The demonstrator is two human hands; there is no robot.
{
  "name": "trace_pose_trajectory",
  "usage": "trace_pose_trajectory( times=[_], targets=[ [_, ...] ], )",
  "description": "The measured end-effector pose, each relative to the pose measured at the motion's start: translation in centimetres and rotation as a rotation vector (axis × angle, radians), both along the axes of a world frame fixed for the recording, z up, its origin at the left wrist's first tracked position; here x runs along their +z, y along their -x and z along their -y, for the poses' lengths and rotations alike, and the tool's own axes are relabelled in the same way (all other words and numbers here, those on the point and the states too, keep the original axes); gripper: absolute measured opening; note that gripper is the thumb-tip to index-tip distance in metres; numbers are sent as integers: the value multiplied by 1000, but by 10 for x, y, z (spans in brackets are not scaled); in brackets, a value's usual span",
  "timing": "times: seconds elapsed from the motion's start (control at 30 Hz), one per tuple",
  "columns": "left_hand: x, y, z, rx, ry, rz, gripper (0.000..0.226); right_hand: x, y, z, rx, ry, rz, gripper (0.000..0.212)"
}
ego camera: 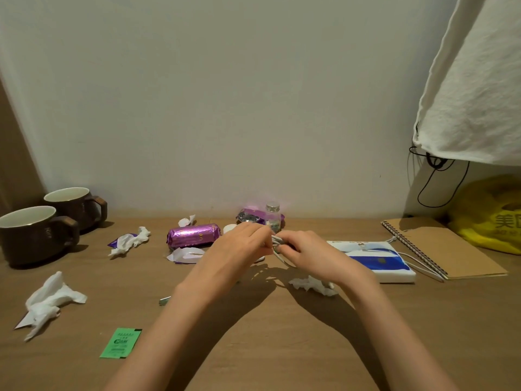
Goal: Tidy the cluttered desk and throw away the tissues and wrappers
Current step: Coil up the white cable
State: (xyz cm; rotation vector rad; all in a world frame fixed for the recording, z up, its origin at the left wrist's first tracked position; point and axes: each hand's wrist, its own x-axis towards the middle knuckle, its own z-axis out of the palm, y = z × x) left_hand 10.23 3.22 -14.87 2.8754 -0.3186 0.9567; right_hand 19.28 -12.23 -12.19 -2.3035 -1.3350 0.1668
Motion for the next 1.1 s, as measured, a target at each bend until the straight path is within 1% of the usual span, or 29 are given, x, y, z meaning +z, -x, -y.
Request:
trace_pose_trajectory(
  times=[0.1, 0.17, 0.23, 0.3, 0.33, 0.4, 0.47, 0.5, 0.63, 0.7, 0.77, 0.8, 0.9, 0.93, 0.97, 1.03, 1.1],
  targets=[
    [-2, -4, -6, 32, 12, -39, 19, 1, 3, 0, 0, -41, -88, 7],
    [0, -2, -6, 50, 73, -71, 17, 3, 6, 1, 9, -103, -154, 14],
    [2, 2, -3, 60, 128, -104, 9, 4, 4, 2, 24, -151, -222, 19],
    [4, 5, -1, 65, 208, -120, 6, 5, 2, 4, 26, -171, -247, 22],
    [5, 7, -2, 57, 271, -110, 6, 4, 1, 4, 28, -166, -212, 25],
    [4, 9, -5, 24, 400, -82, 7, 1, 2, 4, 29, -141, -59, 35],
    [3, 9, -7, 3, 453, -89, 7, -4, 5, 0, 34, -107, 80, 40],
    [2, 9, -7, 2, 461, -97, 7, -6, 6, -1, 34, -90, 107, 38],
    [2, 9, -5, 19, 450, -108, 7, -10, 6, -4, 11, -29, 31, 17],
    [2, 10, -4, 18, 434, -162, 9, -9, 7, -3, 16, -11, 1, 10],
    [1, 10, -3, 24, 382, -237, 31, -8, 8, -1, 27, -4, -27, 8],
    [0, 8, -2, 55, 329, -279, 39, -7, 9, 0, 34, 0, -42, 9],
    [-3, 1, 2, 151, 65, -338, 43, -6, 10, 2, 53, 29, -75, 12],
    [-4, -1, 4, 154, 16, -351, 44, -6, 10, 3, 56, 31, -89, 12],
    [-5, -2, 7, 152, -4, -361, 44, -6, 9, 4, 58, 26, -112, 12],
    [-4, -1, 11, 135, 23, -380, 38, -4, 6, 6, 71, -2, -177, 11],
    [-5, 1, 13, 83, 112, -405, 24, 0, 2, 11, 81, -25, -249, 10]
  ],
)
